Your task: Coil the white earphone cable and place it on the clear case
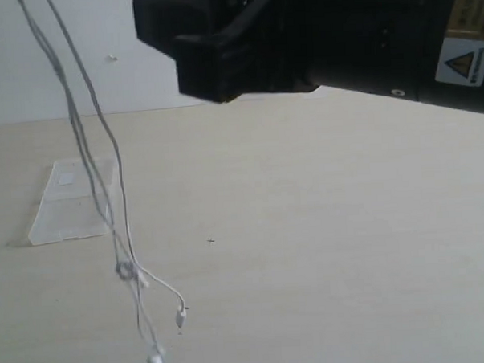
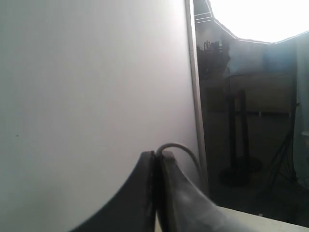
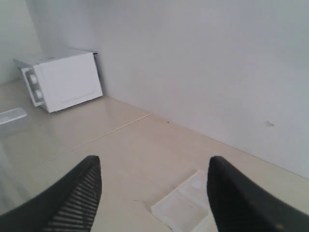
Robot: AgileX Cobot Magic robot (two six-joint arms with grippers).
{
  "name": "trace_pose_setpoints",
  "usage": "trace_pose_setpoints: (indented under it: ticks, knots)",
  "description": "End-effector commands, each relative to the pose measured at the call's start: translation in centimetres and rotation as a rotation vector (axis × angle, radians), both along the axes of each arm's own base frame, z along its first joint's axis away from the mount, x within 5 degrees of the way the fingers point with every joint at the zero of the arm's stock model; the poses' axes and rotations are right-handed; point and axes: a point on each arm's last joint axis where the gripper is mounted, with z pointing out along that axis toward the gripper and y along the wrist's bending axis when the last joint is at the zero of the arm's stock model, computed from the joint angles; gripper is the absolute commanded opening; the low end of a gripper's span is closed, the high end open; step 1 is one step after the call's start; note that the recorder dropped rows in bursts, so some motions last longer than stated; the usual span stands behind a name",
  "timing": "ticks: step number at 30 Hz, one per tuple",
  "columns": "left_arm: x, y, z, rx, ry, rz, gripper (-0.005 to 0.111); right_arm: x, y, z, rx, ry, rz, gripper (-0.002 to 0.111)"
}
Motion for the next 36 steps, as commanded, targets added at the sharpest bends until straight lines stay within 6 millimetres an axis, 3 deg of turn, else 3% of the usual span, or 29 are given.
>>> trace_pose_setpoints:
  ticks: [1, 8, 27, 33, 36]
  knots:
    - [0.6, -0.1, -0.1, 0.015, -0.002, 0.007, 0.000, -1.4, 0.7, 0.3, 0.001, -0.045, 0.076, 0.061]
    - [0.7, 0.0, 0.0, 0.016, -0.027, 0.022, 0.000, -1.3, 1.5, 0.1, 0.026, -0.090, 0.123, 0.061]
    - [0.7, 0.0, 0.1, 0.004, -0.028, 0.022, 0.000, 0.7, 4.7, -3.6, -0.033, -0.042, 0.161, 0.060]
    - [0.7, 0.0, 0.1, 0.003, -0.028, 0.021, 0.000, 0.9, 5.3, -4.0, 0.011, -0.026, 0.180, 0.051]
    - [0.6, 0.1, 0.1, 0.003, -0.030, 0.021, 0.000, 1.0, 5.2, -4.2, -0.007, -0.015, 0.168, 0.033]
